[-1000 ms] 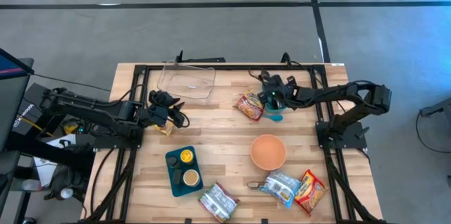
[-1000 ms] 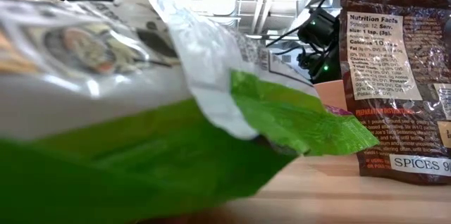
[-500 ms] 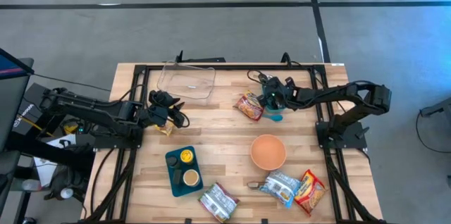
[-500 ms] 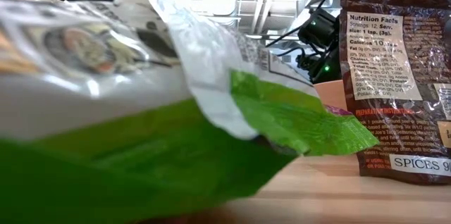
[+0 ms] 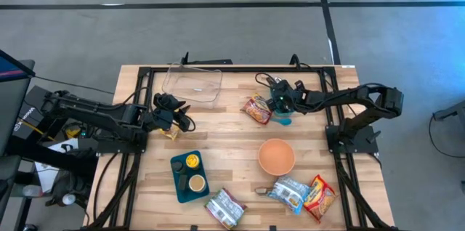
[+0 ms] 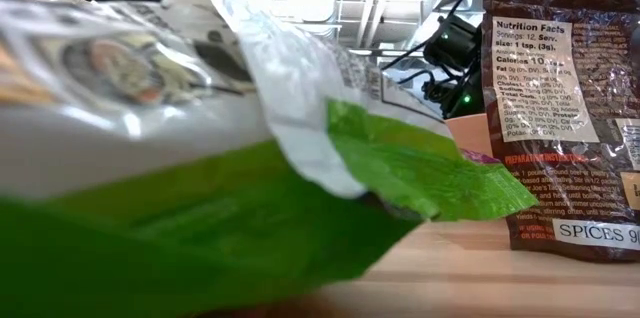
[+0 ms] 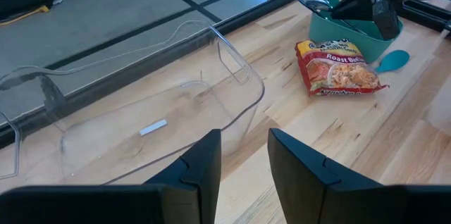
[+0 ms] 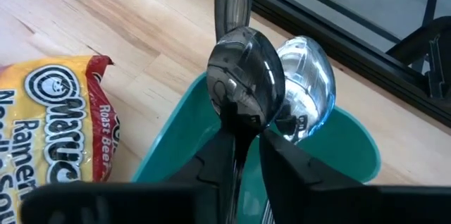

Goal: Pick & Place Food Item
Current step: Put the black spoon into the green bin, then put the orange seasoning pack into the blue bin

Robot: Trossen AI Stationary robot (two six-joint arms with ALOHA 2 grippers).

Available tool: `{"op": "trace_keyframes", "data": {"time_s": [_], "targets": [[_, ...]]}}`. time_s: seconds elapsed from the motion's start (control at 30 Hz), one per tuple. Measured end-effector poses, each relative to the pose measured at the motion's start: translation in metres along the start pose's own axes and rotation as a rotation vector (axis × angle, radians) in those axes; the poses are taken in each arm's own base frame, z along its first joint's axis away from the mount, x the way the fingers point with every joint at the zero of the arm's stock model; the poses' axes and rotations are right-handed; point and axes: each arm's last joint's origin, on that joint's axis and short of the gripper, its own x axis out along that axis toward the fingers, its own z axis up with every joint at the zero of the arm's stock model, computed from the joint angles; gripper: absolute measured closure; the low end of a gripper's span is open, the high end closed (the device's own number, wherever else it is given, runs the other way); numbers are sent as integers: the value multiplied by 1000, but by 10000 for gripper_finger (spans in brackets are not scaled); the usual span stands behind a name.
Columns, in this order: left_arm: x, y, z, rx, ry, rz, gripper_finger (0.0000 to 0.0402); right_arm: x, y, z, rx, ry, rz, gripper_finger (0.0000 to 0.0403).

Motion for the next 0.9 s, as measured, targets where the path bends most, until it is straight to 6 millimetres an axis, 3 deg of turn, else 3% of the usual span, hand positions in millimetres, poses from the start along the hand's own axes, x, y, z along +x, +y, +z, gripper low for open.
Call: {"op": "trace_keyframes", "data": {"time_s": [0.4, 0.9], "targets": [[0, 0, 0, 0, 0, 0, 290, -2, -1, 1, -3, -3, 1, 316], [0, 0, 0, 0, 0, 0, 290, -36, -12, 15, 34, -70, 71, 315]]}}
